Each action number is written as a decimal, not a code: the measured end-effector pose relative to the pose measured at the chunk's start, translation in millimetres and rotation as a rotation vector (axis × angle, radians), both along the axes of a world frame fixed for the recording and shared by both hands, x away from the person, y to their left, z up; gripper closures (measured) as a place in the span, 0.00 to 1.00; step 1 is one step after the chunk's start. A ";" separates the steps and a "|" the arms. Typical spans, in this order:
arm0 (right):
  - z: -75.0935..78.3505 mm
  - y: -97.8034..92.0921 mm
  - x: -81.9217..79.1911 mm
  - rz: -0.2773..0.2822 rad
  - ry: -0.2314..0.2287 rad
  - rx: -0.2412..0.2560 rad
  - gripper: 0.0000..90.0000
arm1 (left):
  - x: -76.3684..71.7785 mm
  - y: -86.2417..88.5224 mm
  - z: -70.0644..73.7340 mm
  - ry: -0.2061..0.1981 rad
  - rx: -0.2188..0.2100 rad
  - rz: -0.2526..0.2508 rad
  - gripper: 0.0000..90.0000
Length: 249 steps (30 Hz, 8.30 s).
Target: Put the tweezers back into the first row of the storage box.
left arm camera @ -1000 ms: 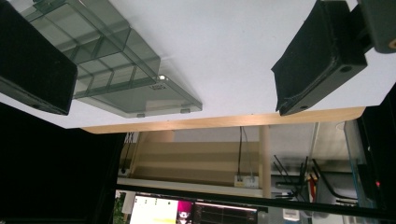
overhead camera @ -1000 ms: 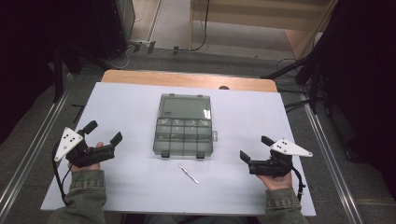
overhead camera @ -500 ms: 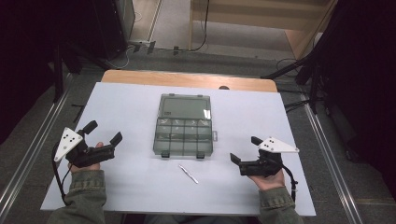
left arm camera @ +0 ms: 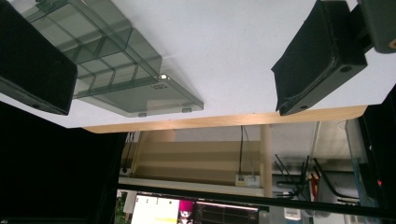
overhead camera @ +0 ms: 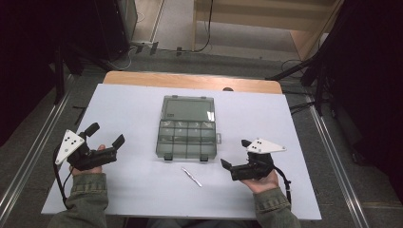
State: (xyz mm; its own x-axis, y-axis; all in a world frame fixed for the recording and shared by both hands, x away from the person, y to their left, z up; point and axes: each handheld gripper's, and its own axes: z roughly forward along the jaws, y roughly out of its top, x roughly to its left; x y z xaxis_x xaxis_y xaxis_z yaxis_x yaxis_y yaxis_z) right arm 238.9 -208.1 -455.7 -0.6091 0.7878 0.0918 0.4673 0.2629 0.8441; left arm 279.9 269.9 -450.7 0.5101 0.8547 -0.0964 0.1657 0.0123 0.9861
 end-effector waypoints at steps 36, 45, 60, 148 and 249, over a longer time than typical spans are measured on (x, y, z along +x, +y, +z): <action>1.1 74.3 9.8 0.204 0.136 -0.135 0.02 | 1.2 -0.9 -0.4 -0.001 0.002 -0.007 0.00; -0.4 91.1 12.1 0.243 0.176 -0.183 0.02 | 0.1 -0.8 0.3 -0.004 -0.004 -0.011 0.00; -11.7 128.5 18.5 0.296 0.271 -0.389 0.01 | 1.2 -1.5 0.0 0.000 0.008 -0.012 0.00; 30.8 138.9 87.5 0.229 0.436 -0.524 0.96 | 1.8 0.8 1.2 -0.001 -0.036 -0.022 0.00; 36.9 51.1 82.1 0.011 0.221 -0.289 0.00 | 3.3 -1.3 -3.2 0.035 -0.063 -0.042 0.00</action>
State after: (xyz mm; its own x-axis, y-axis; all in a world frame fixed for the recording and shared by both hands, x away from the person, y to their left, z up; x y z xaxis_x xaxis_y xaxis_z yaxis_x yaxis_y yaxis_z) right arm 321.0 -157.0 -418.8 -0.6084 0.7937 -0.0037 0.6256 0.4824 0.6132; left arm 283.2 268.5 -453.8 0.5406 0.8244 -0.1677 0.2014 0.0668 0.9772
